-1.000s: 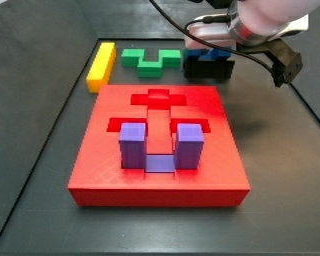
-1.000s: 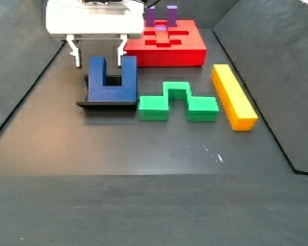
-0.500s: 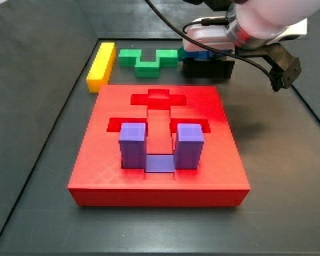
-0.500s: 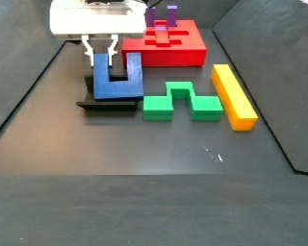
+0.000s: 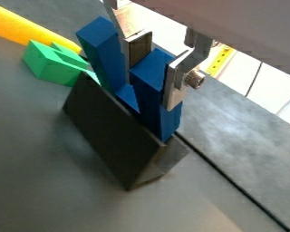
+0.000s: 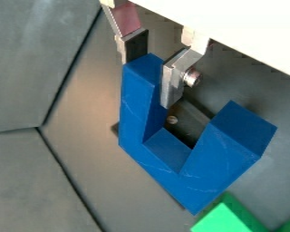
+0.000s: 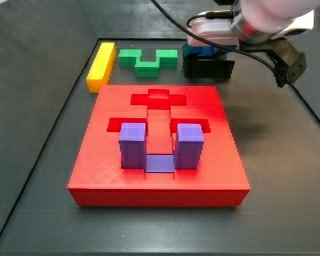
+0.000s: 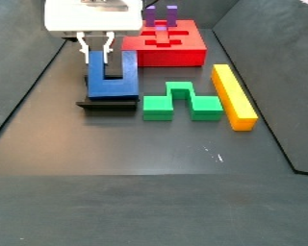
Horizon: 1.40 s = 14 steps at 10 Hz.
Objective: Pick up the blue object. Move up. Place the blue object on the fixture. Regrasp the blue object. Move to above the board. Insert the blue object.
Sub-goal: Regrasp the blue object, then move to above the board.
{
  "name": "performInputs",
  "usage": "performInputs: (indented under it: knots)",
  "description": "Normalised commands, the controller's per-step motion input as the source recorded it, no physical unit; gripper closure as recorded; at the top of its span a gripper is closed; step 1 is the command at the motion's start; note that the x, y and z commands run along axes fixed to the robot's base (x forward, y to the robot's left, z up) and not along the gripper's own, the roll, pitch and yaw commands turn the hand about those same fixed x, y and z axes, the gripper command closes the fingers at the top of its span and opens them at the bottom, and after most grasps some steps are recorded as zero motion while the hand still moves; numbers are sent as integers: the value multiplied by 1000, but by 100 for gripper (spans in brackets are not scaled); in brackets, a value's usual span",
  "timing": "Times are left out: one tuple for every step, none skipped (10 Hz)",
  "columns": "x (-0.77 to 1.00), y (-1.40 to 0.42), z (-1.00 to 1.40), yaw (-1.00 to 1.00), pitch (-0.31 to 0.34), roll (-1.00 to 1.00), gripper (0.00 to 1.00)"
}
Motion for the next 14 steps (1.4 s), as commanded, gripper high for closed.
performInputs:
  knots:
    - [0,0,0,0,0,0,100]
    - [0,0,0,0,0,0,100]
    - [0,0,0,0,0,0,100]
    - [0,0,0,0,0,0,100]
    - [0,0,0,0,0,0,100]
    - [0,0,0,0,0,0,100]
    - [0,0,0,0,0,0,100]
    - [0,0,1400,0,0,0,100]
    - [-2,-20,1400,-19,-14,8,100]
    - [-27,-12,1400,-7,-23,-4,100]
    - [-21,-8,1400,-17,-9,6,100]
    - [-11,-26,1400,-26,28,3,100]
    - [-1,-32,1400,-23,37,13,100]
    - [11,-13,933,-17,68,-17,100]
